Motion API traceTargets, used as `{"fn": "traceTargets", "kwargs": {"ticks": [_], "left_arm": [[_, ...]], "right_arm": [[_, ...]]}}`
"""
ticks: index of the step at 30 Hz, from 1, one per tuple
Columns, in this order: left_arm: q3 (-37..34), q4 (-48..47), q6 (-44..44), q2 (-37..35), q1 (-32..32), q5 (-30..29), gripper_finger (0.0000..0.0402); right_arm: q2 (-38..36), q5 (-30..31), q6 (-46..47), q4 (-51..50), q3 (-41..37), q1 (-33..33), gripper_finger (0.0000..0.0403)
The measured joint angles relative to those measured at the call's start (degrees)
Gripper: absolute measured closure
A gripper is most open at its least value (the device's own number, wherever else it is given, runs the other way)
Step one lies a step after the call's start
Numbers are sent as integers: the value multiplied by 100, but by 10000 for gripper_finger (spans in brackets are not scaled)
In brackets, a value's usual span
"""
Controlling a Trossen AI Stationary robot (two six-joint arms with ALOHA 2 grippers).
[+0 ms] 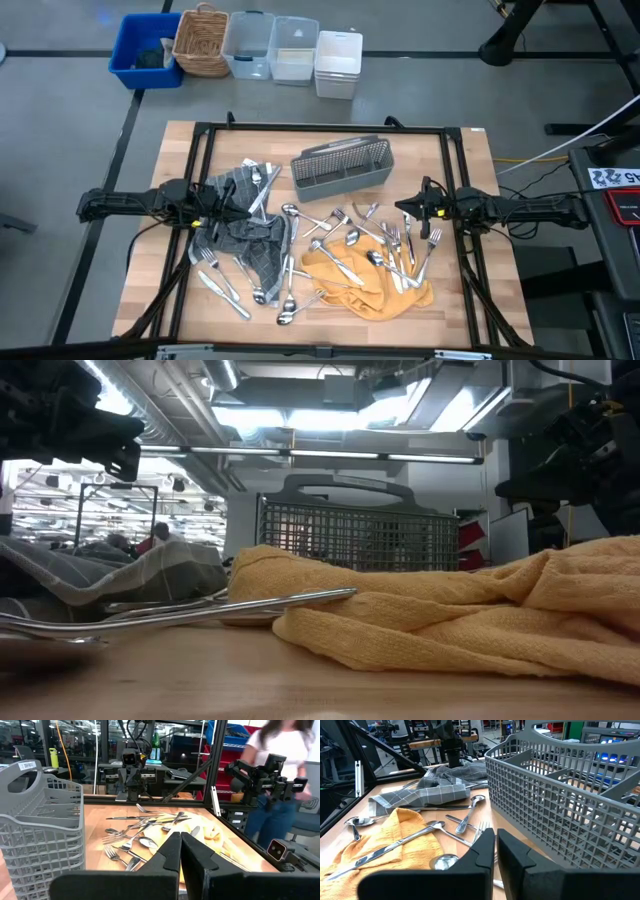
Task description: Sort silverware
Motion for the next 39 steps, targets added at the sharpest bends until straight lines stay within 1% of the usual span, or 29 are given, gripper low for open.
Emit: {"fn": "traceTargets", "kwargs": {"ticks": [17,22,29,32,34,36,39], "left_arm": [[-1,0,-1,1,-1,2,402],[-1,0,0,0,0,0,402],[0,0,1,0,-1,0,402],[-1,0,0,0,1,0,402],[-1,0,-1,1,1,0,402],[1,0,-1,-1,-1,0,402],[-1,0,-1,-1,-1,1,402]], "right_arm": [[1,1,0,63,0,0,379],[1,65,0,424,0,0,379],[-1,50,21,1473,0,0,379],[-3,84,304,1670,78,0,379],[8,353,700,1633,282,0,379],[-8,762,1064,1658,457,0,379],[7,1267,1363,1451,732,0,379]]}}
